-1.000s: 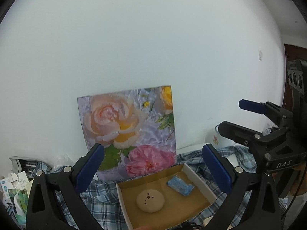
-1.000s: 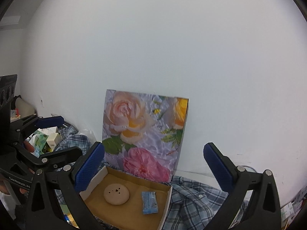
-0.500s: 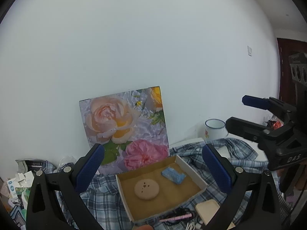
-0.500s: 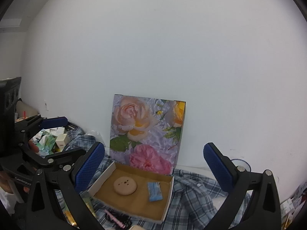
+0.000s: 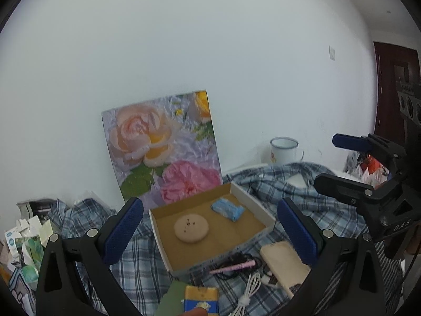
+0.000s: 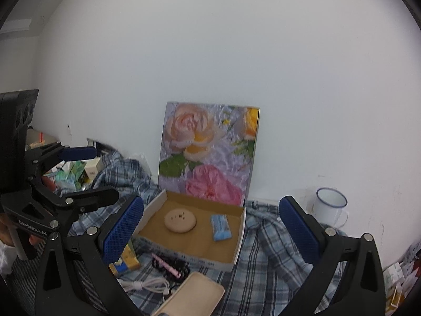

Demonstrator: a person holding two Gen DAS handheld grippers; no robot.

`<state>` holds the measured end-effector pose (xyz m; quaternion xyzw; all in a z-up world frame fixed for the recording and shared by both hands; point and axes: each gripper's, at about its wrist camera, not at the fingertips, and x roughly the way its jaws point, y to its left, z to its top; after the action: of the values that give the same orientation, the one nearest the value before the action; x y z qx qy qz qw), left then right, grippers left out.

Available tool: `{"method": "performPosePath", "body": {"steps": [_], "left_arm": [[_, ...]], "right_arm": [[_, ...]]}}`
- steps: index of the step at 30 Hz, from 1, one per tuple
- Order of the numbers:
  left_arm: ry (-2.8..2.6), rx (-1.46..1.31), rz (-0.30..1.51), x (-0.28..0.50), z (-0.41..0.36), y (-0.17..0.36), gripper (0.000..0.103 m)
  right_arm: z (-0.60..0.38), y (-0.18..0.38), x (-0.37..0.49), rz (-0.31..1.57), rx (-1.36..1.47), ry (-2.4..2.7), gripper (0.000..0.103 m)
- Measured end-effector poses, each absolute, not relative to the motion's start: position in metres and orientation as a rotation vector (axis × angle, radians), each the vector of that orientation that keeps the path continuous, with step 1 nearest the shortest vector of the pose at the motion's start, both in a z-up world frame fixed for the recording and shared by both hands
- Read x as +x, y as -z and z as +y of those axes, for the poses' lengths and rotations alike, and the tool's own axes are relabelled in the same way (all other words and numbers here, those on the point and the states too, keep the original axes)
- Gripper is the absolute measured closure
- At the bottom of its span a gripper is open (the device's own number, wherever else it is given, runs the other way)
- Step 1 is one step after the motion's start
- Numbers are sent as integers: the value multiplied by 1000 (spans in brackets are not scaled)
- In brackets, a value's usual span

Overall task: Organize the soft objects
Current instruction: 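Withdraw both tools up and back from the box, then grasp the gold cigarette pack with the left tool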

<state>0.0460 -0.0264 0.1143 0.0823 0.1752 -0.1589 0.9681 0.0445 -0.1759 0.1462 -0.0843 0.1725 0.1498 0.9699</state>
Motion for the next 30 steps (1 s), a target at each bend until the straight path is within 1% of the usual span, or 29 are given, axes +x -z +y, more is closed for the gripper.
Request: {"method": "performPosePath", "body": {"steps": [16, 30], "left_arm": [[314, 173, 528, 60, -16, -44, 0], [242, 191, 698, 73, -3, 10, 0]], "right_arm": [[-186, -75, 52, 512, -168, -349, 0], [-191, -33, 64, 627, -135, -393, 0]]}}
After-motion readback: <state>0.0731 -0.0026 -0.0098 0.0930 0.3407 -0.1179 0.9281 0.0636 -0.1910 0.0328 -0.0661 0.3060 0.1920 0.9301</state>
